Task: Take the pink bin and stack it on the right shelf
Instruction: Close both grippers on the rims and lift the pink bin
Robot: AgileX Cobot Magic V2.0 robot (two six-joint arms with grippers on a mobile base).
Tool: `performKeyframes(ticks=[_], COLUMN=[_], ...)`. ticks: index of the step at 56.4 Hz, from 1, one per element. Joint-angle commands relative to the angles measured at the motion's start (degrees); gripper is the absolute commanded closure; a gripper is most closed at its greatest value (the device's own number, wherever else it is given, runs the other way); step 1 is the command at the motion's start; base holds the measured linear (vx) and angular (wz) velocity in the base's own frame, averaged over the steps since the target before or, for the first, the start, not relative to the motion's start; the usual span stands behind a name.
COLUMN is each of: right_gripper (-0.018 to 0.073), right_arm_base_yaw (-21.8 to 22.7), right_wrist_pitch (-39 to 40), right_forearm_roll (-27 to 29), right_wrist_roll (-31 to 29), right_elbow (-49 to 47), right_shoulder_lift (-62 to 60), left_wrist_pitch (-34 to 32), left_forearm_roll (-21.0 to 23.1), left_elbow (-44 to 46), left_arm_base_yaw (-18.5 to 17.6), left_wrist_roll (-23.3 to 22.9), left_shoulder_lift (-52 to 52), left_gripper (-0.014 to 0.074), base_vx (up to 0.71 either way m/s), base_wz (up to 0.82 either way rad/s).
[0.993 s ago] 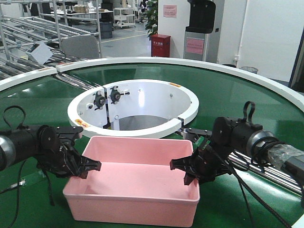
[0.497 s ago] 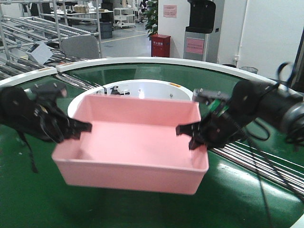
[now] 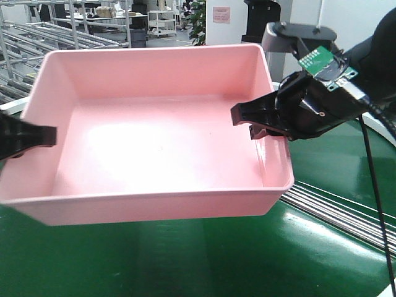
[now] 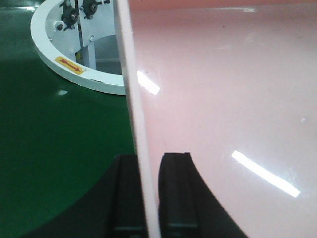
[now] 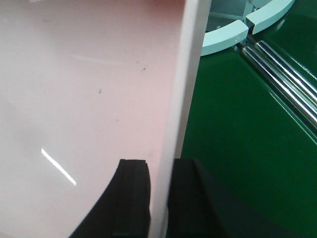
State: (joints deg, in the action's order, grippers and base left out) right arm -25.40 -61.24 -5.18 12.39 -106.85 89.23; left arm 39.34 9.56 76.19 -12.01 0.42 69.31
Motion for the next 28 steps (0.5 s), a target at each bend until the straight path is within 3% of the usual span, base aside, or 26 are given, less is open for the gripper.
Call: performKeyframes(ticks=[1,13,28], right_gripper=[0.0569,0.0568,0.0568], right_arm_base_yaw=[-2.6,-7.8,-8.4], right_wrist_pitch=[5.9,5.3,19.4], right_forearm_roll=[-6.0,-15.1,-21.9], right_wrist_roll=[0.7,6.5,14.4], right_elbow=[-1.9,-0.7,19.3], right_shoulder_lift=[-3.9,-5.4,-14.1], left_wrist_pitch=[-5.9,-4.7,-4.7], left_forearm_roll=[-0.8,-0.9,-0.9], left_elbow=[-1.2,-2.3,-2.3], left_arm_base_yaw=[0.4,0.4,0.4], left_wrist_roll=[0.7,0.7,1.2], left_shoulder_lift=[-5.7,-9.5,-8.8], left_gripper=[0.0604,0.0604,0.0603], base_vx=[0.00,0.00,0.00], base_wz=[0.00,0.00,0.00])
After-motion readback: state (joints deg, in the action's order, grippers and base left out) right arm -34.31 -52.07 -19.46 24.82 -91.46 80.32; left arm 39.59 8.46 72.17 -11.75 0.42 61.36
